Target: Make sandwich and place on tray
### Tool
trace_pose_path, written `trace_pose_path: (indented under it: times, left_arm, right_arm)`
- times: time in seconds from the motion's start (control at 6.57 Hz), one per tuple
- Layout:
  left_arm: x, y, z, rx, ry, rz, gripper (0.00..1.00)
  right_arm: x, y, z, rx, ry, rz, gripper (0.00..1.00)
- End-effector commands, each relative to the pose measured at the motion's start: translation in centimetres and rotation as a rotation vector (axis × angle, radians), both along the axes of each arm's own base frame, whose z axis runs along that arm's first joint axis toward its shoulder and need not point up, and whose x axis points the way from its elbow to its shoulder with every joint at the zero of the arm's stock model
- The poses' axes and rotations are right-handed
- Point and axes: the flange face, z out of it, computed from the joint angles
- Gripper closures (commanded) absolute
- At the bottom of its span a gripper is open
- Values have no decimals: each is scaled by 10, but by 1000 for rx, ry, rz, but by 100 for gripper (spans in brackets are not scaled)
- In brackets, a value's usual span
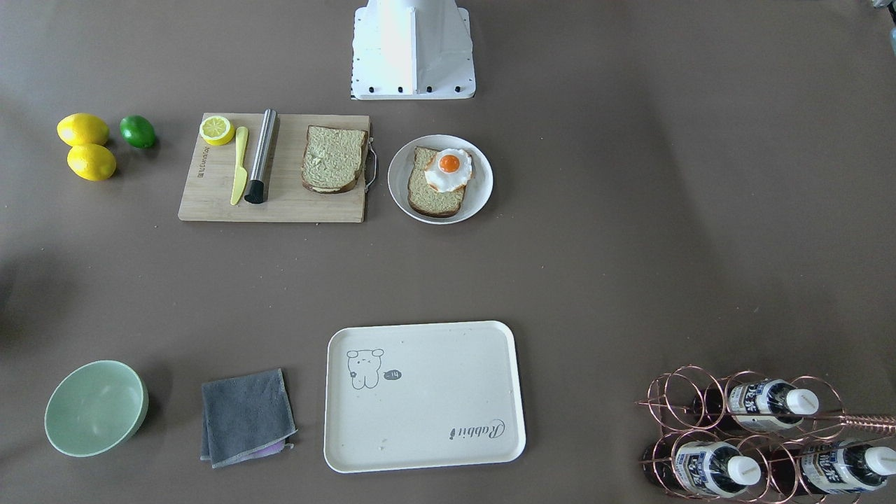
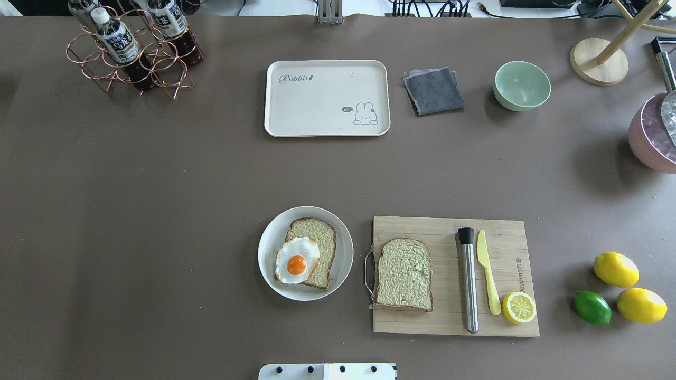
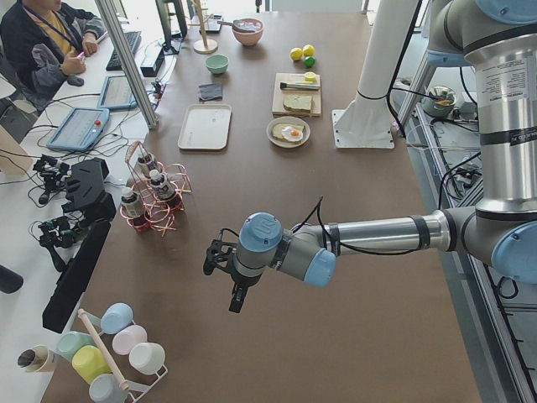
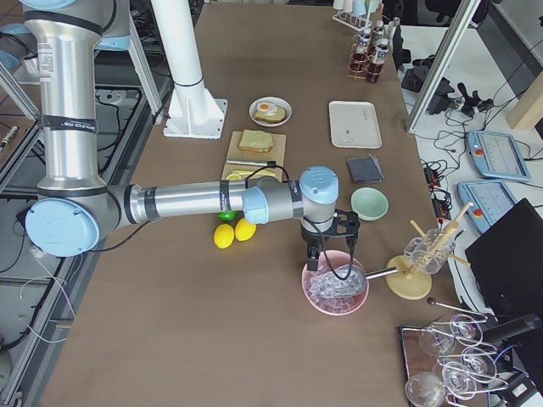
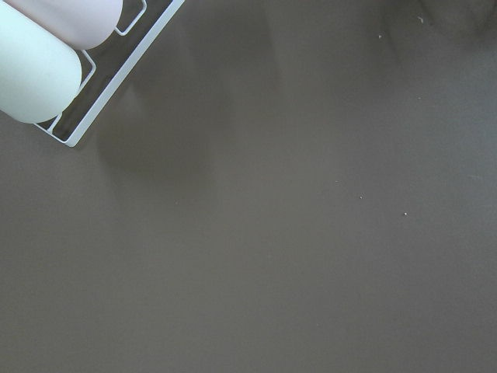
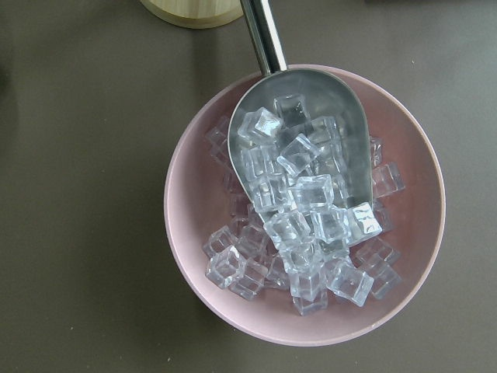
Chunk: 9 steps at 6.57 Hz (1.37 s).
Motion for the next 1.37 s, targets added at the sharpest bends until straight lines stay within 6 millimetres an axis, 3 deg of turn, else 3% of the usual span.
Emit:
trace_pose_path:
  times: [0.0,0.91,1.22]
  left_arm:
    - [5,-1,-3,20,4,12,1]
    - [6,0,-3,14,11,11,2]
    - [6,0,-3,16,11,11,2]
  right_arm:
    - [2,3,3,1,13,0,0]
    - [3,12,8,-10,15,2,0]
    - [0,19,-12,14,-18,1,0]
